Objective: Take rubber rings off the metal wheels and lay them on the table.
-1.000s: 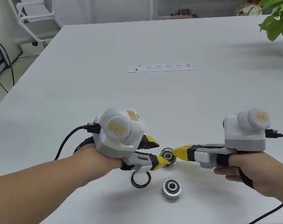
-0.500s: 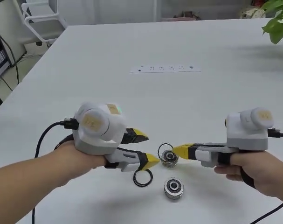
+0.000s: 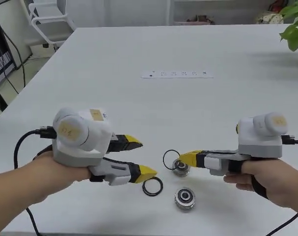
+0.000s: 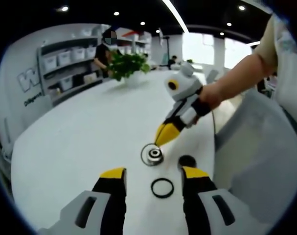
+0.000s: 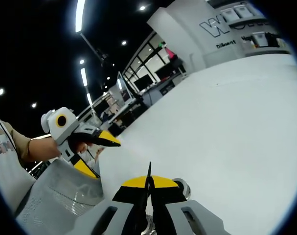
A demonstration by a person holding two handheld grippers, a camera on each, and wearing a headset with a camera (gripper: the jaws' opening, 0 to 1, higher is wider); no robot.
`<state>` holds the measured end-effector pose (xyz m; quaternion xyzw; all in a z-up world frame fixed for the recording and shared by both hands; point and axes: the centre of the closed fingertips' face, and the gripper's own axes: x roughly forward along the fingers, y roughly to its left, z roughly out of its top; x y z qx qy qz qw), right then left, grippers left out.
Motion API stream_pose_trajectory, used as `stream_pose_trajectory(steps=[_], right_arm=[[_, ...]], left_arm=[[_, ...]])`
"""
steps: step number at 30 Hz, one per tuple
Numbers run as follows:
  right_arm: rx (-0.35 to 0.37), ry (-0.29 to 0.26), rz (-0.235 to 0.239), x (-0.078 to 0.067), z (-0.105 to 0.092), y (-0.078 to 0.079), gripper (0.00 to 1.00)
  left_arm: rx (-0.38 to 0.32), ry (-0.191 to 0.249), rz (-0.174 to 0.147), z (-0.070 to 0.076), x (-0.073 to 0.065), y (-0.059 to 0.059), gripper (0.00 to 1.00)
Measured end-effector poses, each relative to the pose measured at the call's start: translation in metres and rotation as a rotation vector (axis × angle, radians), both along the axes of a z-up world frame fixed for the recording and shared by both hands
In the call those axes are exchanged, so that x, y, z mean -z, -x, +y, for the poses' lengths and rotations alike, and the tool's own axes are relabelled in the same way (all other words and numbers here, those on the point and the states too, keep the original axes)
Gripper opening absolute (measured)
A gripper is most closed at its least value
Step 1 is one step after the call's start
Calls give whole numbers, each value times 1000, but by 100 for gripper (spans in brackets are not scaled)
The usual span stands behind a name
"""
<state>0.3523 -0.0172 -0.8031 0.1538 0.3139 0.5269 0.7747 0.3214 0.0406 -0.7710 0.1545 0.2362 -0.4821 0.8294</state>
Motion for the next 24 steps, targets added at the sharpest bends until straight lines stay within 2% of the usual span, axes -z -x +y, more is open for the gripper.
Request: stream_pose_trajectory(steps=[10, 24], right_arm=[[-65, 9, 19, 2, 18, 15, 0], [-149, 31, 72, 17, 38, 35, 0]], left_arm=[[-32, 5, 2, 20, -3, 11, 49], [-67, 13, 7, 32, -3, 18, 50]])
